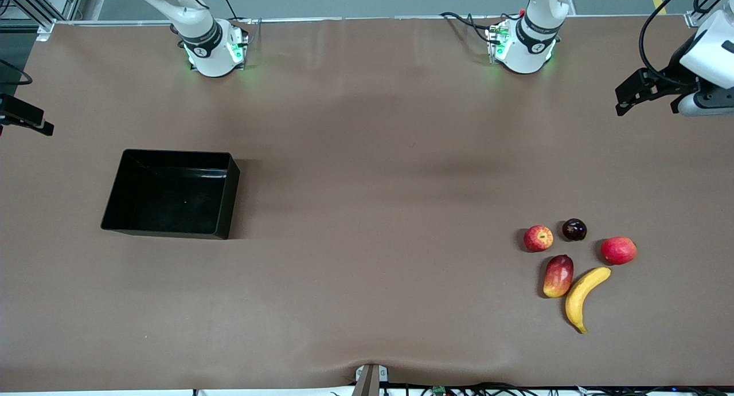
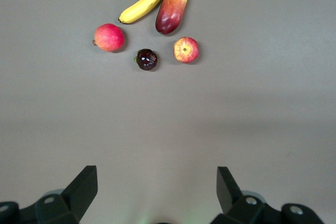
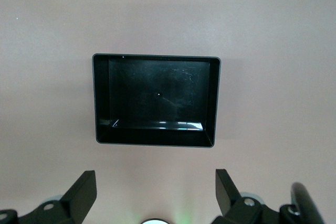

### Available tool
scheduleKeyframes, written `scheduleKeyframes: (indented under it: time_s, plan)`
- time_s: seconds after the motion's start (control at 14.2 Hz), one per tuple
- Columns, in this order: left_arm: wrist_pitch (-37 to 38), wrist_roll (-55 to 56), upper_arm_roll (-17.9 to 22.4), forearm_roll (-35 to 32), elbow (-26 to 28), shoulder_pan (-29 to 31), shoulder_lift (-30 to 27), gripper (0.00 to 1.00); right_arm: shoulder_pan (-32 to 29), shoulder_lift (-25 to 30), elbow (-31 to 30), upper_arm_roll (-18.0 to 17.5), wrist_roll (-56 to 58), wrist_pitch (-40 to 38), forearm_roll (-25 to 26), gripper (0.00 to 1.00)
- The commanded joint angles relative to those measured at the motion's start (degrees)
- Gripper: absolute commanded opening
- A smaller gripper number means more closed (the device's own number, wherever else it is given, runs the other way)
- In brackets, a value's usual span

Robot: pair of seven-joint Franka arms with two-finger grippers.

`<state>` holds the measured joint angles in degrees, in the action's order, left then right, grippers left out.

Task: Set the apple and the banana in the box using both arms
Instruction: 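Move the left gripper down toward the small red-yellow apple, then grasp the apple with the left gripper while the right gripper reaches the box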

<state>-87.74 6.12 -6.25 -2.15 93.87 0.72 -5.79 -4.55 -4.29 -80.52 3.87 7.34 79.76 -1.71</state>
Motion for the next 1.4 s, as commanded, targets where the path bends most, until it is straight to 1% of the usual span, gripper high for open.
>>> scheduleKeyframes:
  time_s: [0.0, 0.21, 0.35, 0.42, 0.49, 0.56, 0.63, 0.77, 0.84, 0.98, 1.05, 1.12, 1.19, 1.33]
  plan:
    - [-0.1, 0.2, -0.3, 0.5, -3.5, -0.2, 5.7, 1.0, -0.1, 0.7, -0.3, 0.0, -0.8, -0.3, 0.5, 1.0]
    - [-4.9, -0.4, -0.5, 0.7, -2.9, -0.2, 11.0, 1.0, -0.1, 0.6, -0.3, 0.1, -0.8, -0.3, 0.5, 1.0]
    - [-9.4, -0.4, -0.6, 0.3, -1.4, -0.3, 14.0, 1.0, -0.4, 0.2, 0.3, 0.1, -0.8, 0.3, 0.7, 1.0]
    - [-11.8, -0.4, -0.6, 0.2, -0.5, -0.2, 15.2, 1.0, -0.7, -0.3, 0.3, 0.3, -0.7, 1.5, 0.0, 1.0]
    - [-13.9, -0.4, -0.6, 0.1, 0.1, -0.1, 16.2, 1.0, -1.4, -2.1, 0.1, 0.2, -0.4, 4.0, -1.5, 1.0]
    - [-15.3, -0.5, -0.6, 0.1, 0.3, -0.1, 17.6, 1.0, -1.0, -5.0, 0.2, 0.2, 0.0, 6.1, -0.5, 1.0]
    - [-16.6, -0.4, -0.6, 0.0, 0.3, -0.2, 19.0, 1.0, -0.6, -6.4, 0.2, 0.1, 0.0, 6.8, 0.7, 1.0]
    - [-20.0, -0.4, -0.6, 0.0, 1.0, -0.4, 21.5, 1.0, -1.0, -7.0, 0.2, 0.1, 0.0, 7.0, 1.5, 1.0]
    - [-23.1, -0.4, -0.7, 0.0, 2.6, -0.4, 22.2, 1.0, -0.9, -7.7, 0.2, 0.1, 0.1, 7.3, 1.8, 1.0]
    - [-32.0, -0.5, -0.7, 0.0, 7.7, -0.4, 23.0, 1.0, -1.3, -9.1, 0.2, 0.1, 0.0, 9.1, 1.6, 1.0]
    - [-35.8, -0.6, -0.7, -0.6, 9.6, -0.2, 24.3, 1.0, -1.3, -11.8, 0.0, 0.1, 0.0, 11.5, 1.7, 1.0]
    - [-38.6, -0.6, -0.7, -1.6, 10.8, -0.1, 25.5, 1.0, -1.9, -14.1, 0.1, 0.3, 0.3, 12.5, 1.1, 1.0]
    - [-40.3, -0.6, -0.7, -3.1, 11.1, -0.2, 27.0, 1.0, -4.1, -14.7, 0.0, 0.2, 1.3, 13.0, 0.7, 1.0]
    - [-42.7, -0.6, -0.7, -3.5, 11.2, 0.0, 29.6, 1.0, -5.0, -15.9, -0.3, 0.2, 2.3, 13.7, 1.2, 1.0]
